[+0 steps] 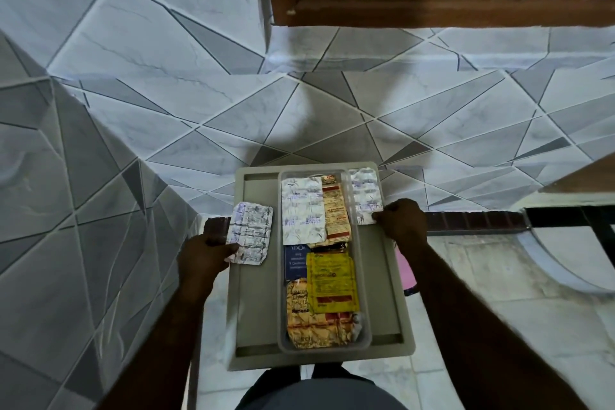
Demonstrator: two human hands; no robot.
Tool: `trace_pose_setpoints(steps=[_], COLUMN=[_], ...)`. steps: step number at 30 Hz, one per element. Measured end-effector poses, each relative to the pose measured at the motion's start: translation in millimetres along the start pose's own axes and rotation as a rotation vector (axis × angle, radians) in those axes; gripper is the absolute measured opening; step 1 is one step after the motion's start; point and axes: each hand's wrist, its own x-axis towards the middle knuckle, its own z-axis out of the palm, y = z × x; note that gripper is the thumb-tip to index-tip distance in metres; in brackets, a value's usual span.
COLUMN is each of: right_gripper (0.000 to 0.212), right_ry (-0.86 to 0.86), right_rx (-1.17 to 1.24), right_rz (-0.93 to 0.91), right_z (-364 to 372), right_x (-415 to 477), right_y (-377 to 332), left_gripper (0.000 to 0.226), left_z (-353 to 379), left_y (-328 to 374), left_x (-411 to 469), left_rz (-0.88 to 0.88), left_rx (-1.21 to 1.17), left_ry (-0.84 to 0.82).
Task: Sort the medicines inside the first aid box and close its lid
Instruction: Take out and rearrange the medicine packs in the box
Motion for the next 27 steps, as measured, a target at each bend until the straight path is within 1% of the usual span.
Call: trace_pose_setpoints(steps=[2,3,5,6,8,10,13,16,19,22,27], right_gripper=[0.012,0.011,0.019,0.019,0.012,0.006,0.011,0.011,0.009,0.010,0.008], right_ry=[-0.025,-0.033,-0.037,-0.033,-0.026,-0.034,-0.062,-0.129,-0.189,-0.215,-0.265], right_rx=[0.157,0.258,0.445,0.528,0.662,0.725,0.859,0.863,0.764,0.694,0.589], right_rz=[0.064,0.105,0.174,0.188,0.193,0.175,0.178,0.186,0.172,0.188,0.171], right_z=[-1,-3,-11,-18,-33,-49,-66,-69,-63,-52,-33], right_x=[1,0,-4,-7,-15,-26,-51,-85,-116,-143,-176], right_y=[1,1,-2,-3,-8,-10,-11,-10,-2,7,19], left_gripper=[0.025,0.027,0.028,0.027,0.025,0.018,0.014,0.015,0.014,0.012,0.017], left_z=[-9,-15,-27,-32,-41,-46,-44,-34,-21,-7,7], left_y=[-8,-12,-14,-13,-7,3,14,12,5,-5,-18], left_x=[2,3,-1,-4,-17,-36,-69,-97,-121,-139,-153], left_rz=[-0.064,-0.079,-0.108,-0.116,-0.089,-0.058,-0.079,-0.131,-0.149,-0.130,-0.019], left_rx=[-0.115,-0.168,-0.267,-0.300,-0.353,-0.386,-0.390,-0.340,-0.271,-0.191,-0.096], left_ry=[-0.019,-0.031,-0.045,-0.050,-0.079,-0.132,-0.268,-0.427,-0.490,-0.455,-0.288])
